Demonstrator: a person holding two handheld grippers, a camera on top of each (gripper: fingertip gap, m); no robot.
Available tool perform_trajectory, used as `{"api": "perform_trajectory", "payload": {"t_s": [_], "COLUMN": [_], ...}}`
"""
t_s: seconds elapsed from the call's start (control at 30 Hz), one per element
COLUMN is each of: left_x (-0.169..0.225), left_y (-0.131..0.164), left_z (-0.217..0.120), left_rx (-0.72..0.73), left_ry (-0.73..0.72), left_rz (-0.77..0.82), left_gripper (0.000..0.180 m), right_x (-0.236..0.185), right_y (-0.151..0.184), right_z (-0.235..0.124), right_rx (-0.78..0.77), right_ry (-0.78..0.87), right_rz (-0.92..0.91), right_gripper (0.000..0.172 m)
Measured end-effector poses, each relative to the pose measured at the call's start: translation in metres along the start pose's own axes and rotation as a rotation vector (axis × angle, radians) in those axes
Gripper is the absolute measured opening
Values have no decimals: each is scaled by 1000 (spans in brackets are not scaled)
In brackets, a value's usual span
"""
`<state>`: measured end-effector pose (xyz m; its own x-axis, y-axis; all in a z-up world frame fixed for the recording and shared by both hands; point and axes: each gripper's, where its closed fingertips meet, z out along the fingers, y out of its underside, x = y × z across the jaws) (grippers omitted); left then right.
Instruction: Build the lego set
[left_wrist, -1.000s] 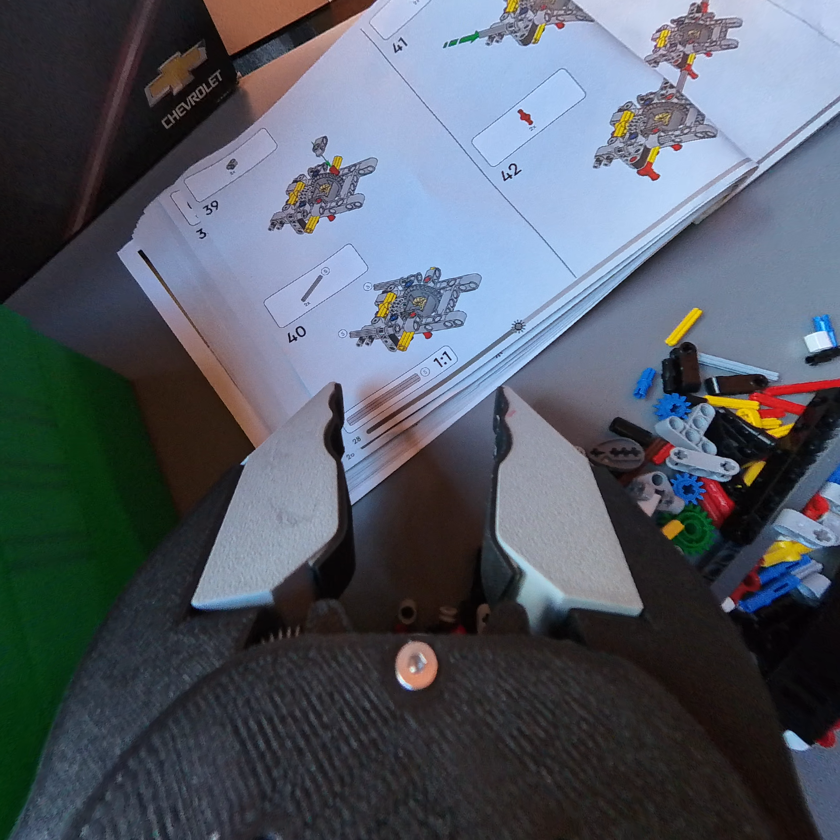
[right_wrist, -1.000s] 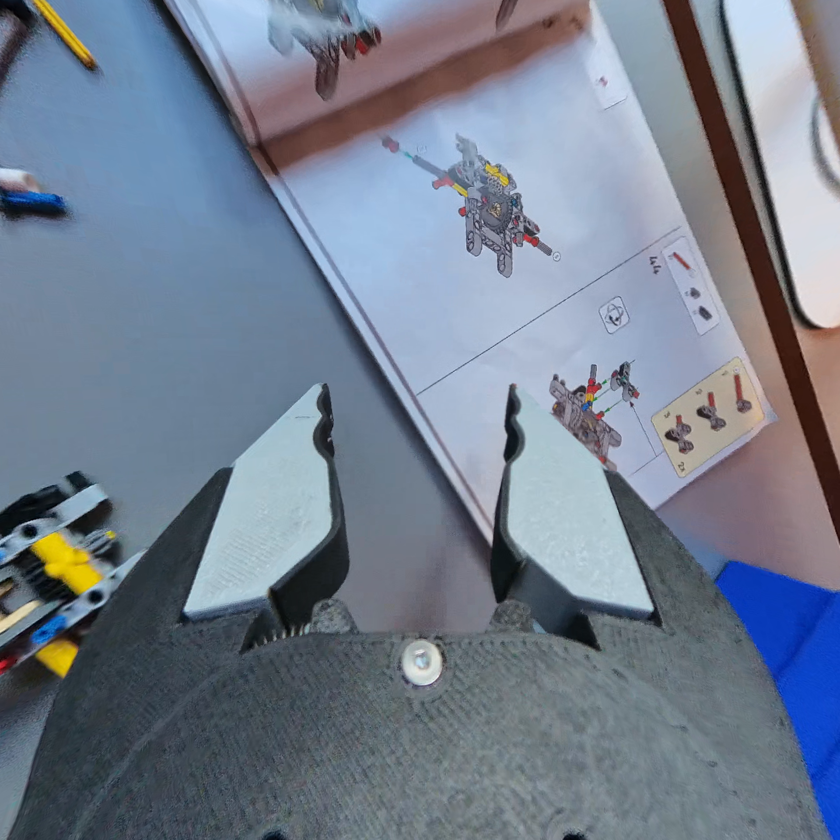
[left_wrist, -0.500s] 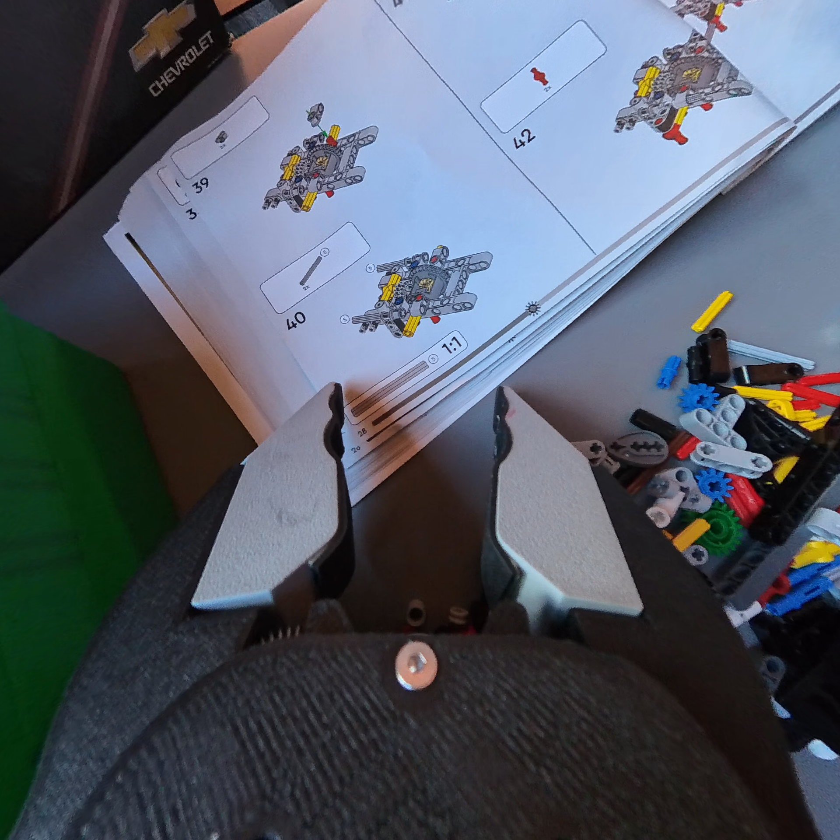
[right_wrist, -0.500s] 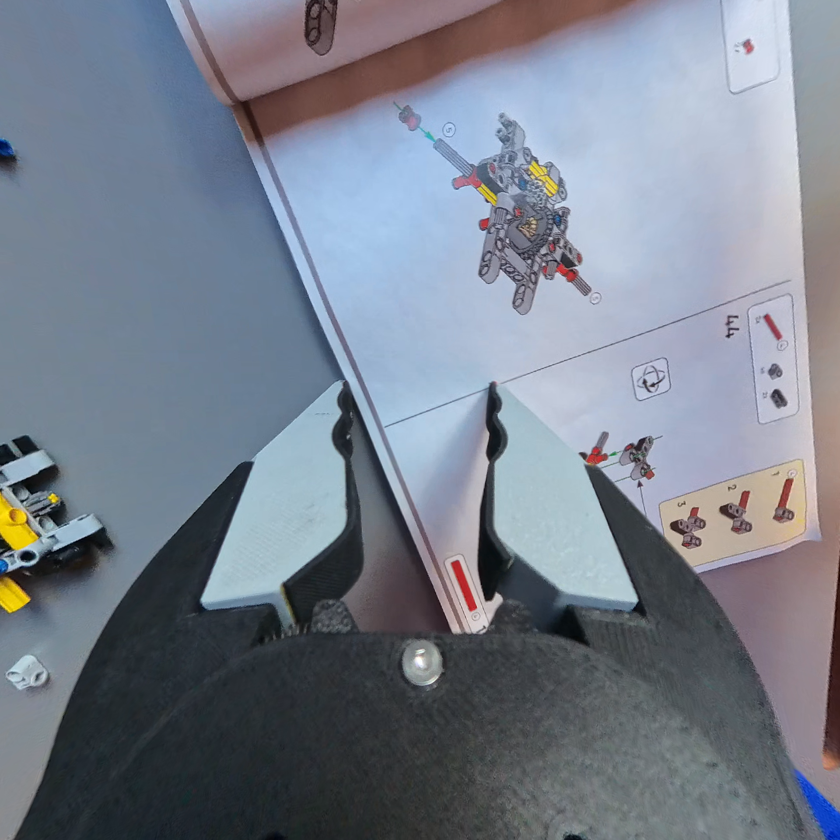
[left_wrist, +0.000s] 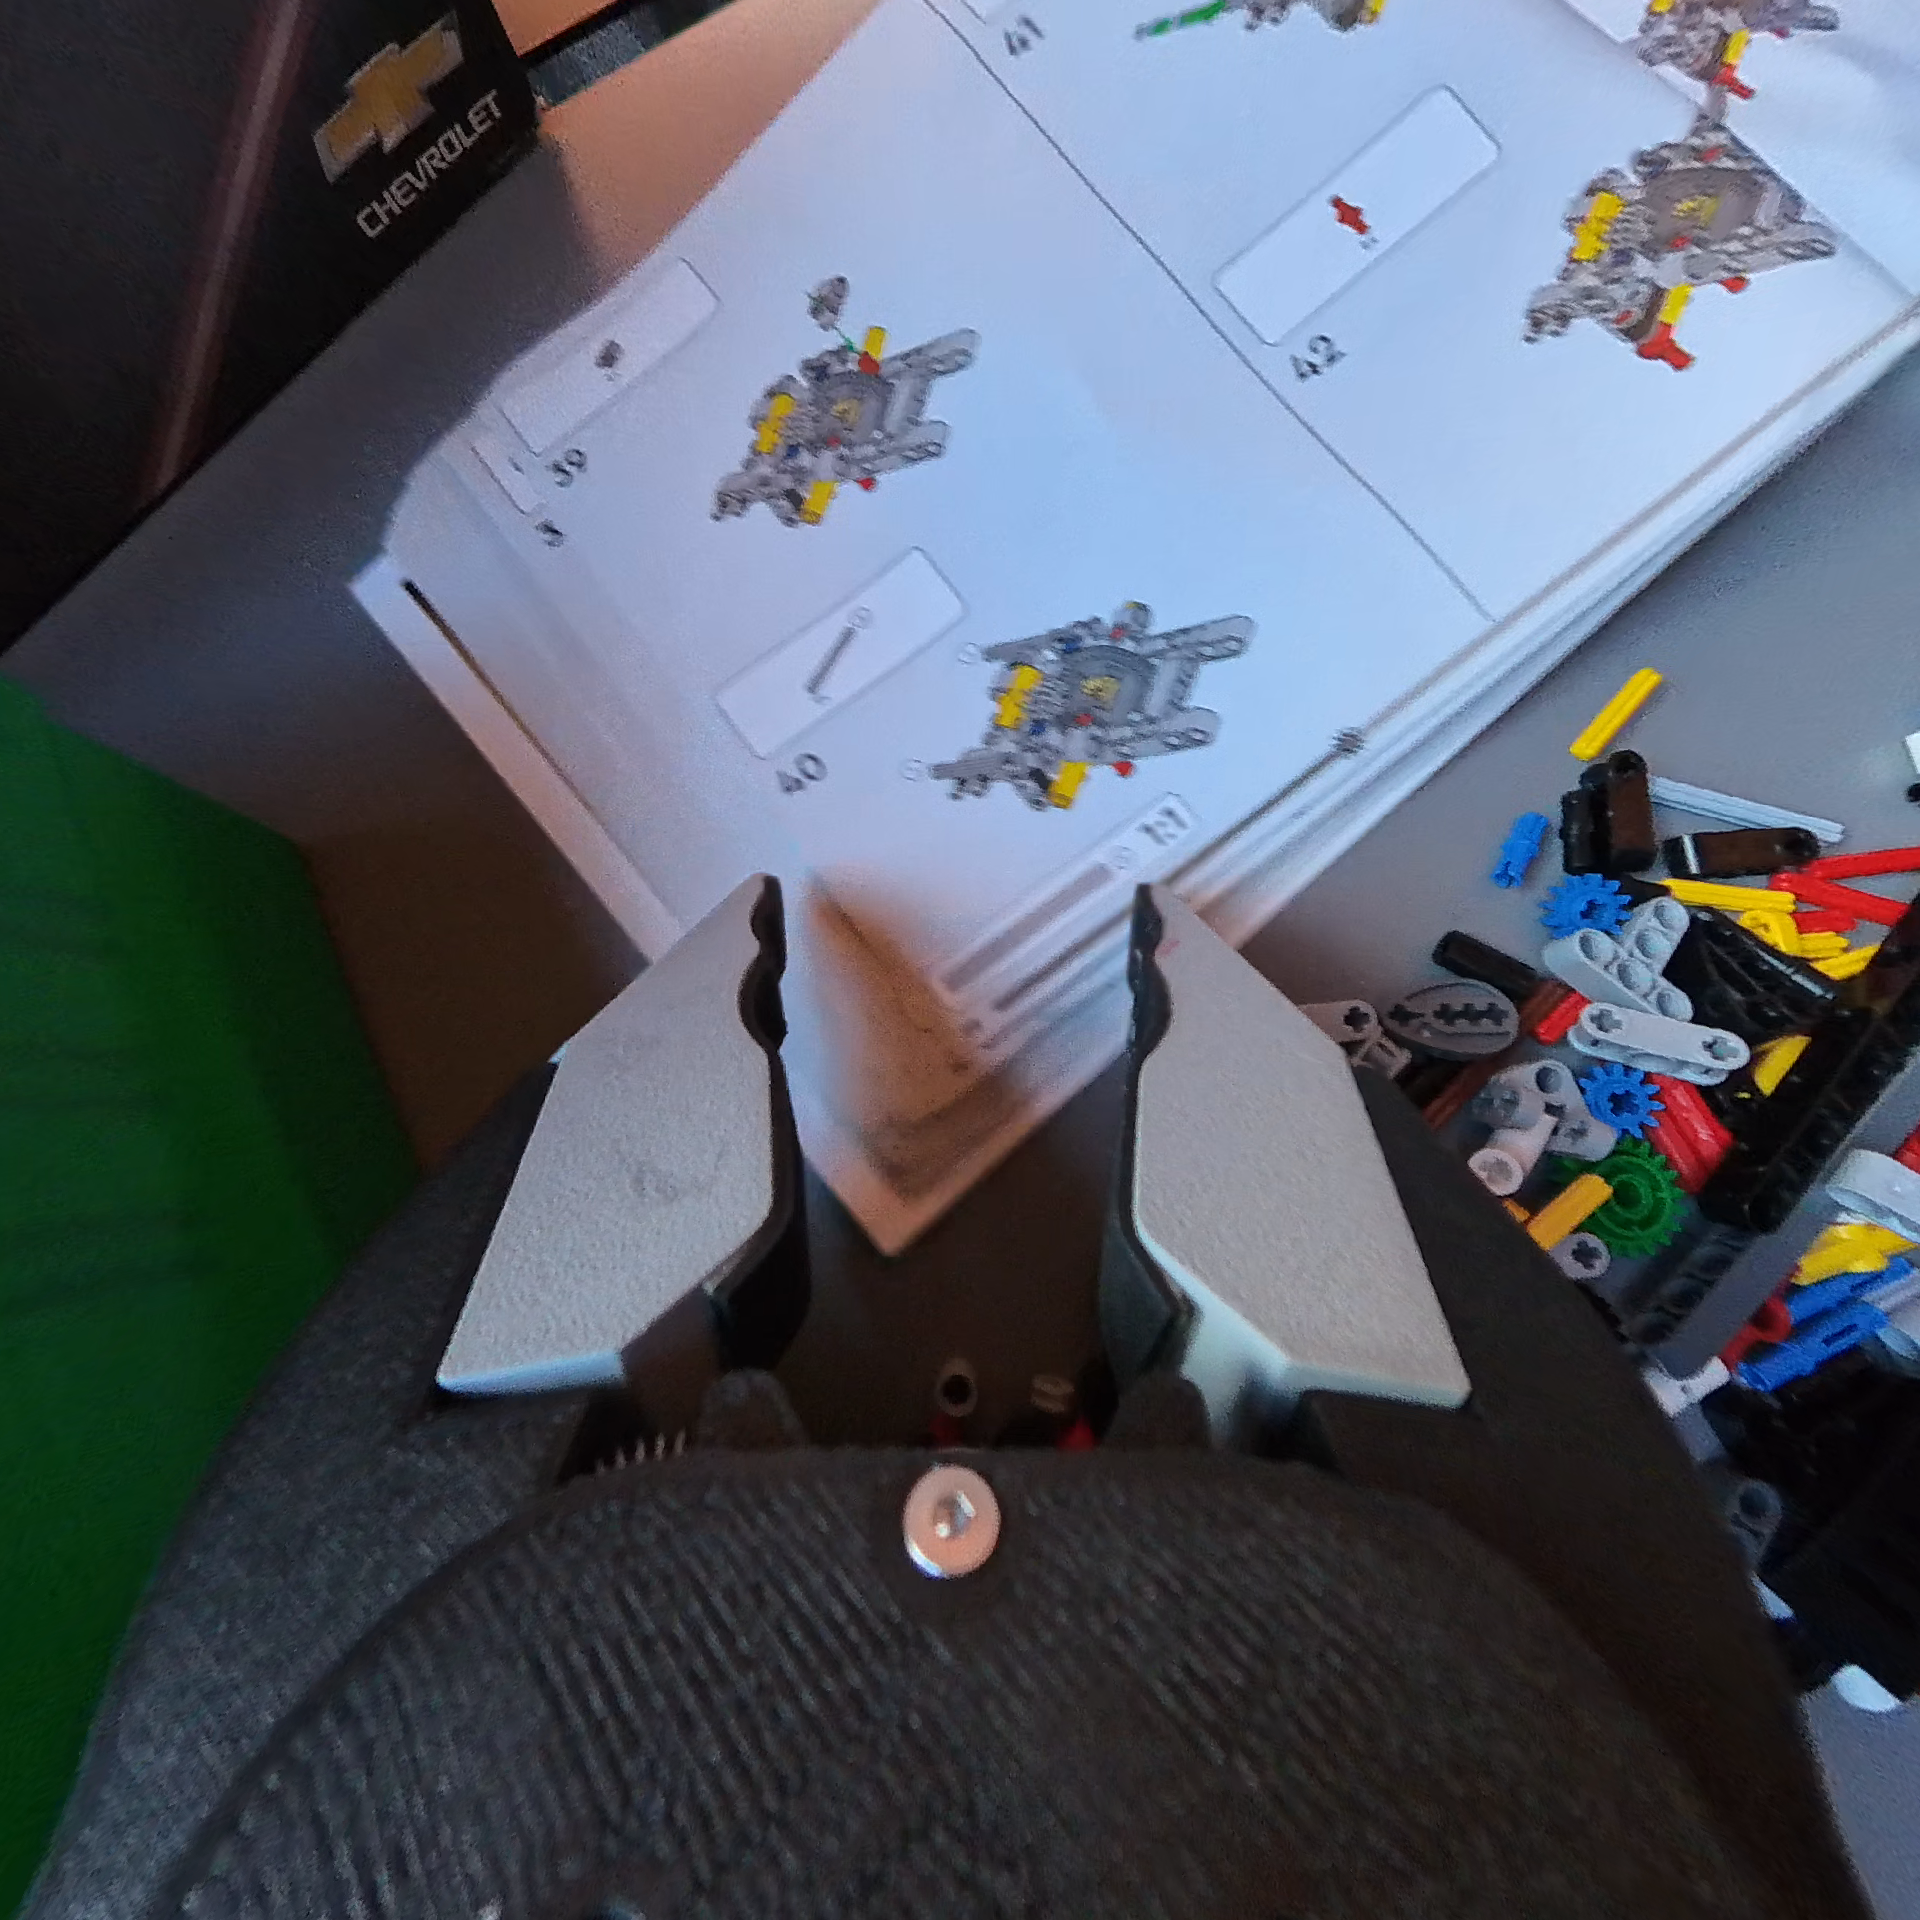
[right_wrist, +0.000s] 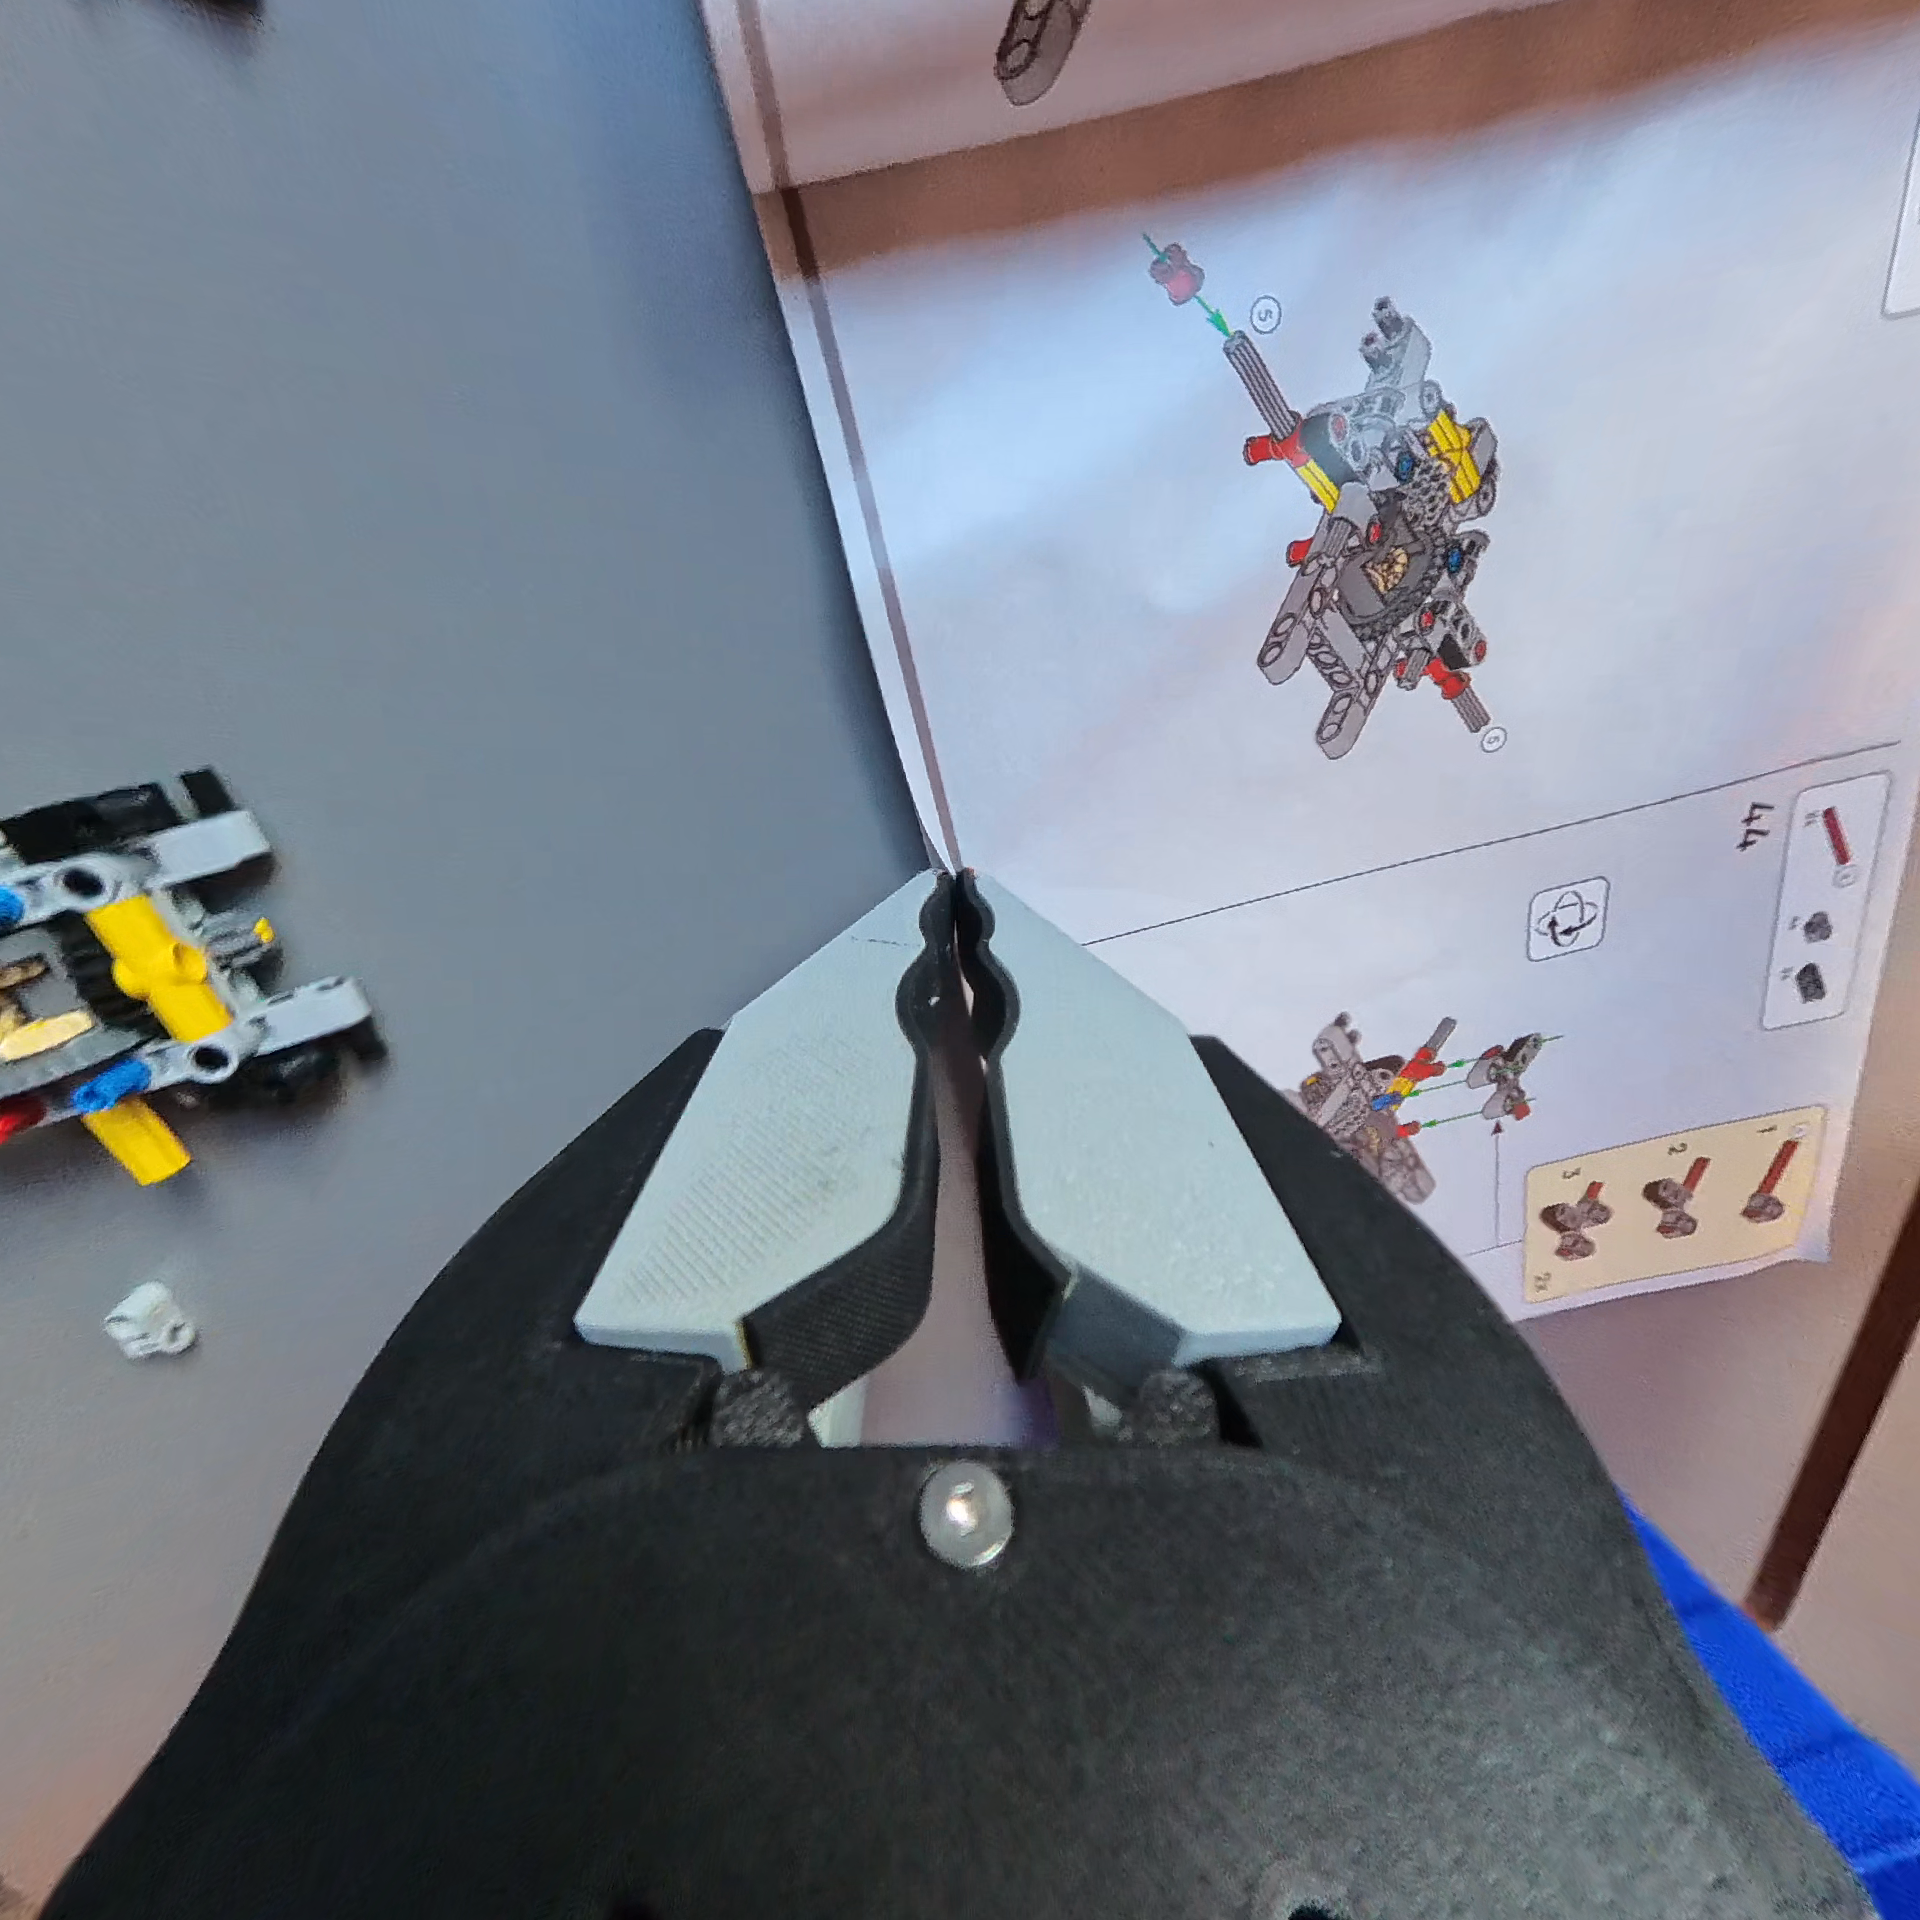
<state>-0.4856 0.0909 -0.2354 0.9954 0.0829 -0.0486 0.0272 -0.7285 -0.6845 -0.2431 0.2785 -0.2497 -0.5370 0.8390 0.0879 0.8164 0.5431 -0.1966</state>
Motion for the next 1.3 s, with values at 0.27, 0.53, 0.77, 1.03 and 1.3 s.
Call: {"api": "perform_trajectory", "payload": {"t_s": [0.27, 0.53, 0.77, 1.03, 1.3], "left_x": [7, 15, 19, 20, 25], "left_y": [-2, -5, -16, -15, -17], "left_z": [0, -1, -12, -10, -7], "left_rx": [5, 10, 57, 67, 83], "left_ry": [15, 18, 10, 59, 90], "left_rz": [14, 42, 49, 2, -27], "left_gripper": [65, 65, 64, 63, 63], "right_x": [-28, -45, -46, -23, -26], "right_y": [47, 52, 5, -51, -60], "right_z": [-12, -24, -65, -94, -111], "right_rx": [-21, 83, 441, 867, 1009], "right_ry": [-41, -29, 80, 119, 208], "right_rz": [176, 295, 361, 331, 243], "right_gripper": [0, 5, 11, 8, 5]}}
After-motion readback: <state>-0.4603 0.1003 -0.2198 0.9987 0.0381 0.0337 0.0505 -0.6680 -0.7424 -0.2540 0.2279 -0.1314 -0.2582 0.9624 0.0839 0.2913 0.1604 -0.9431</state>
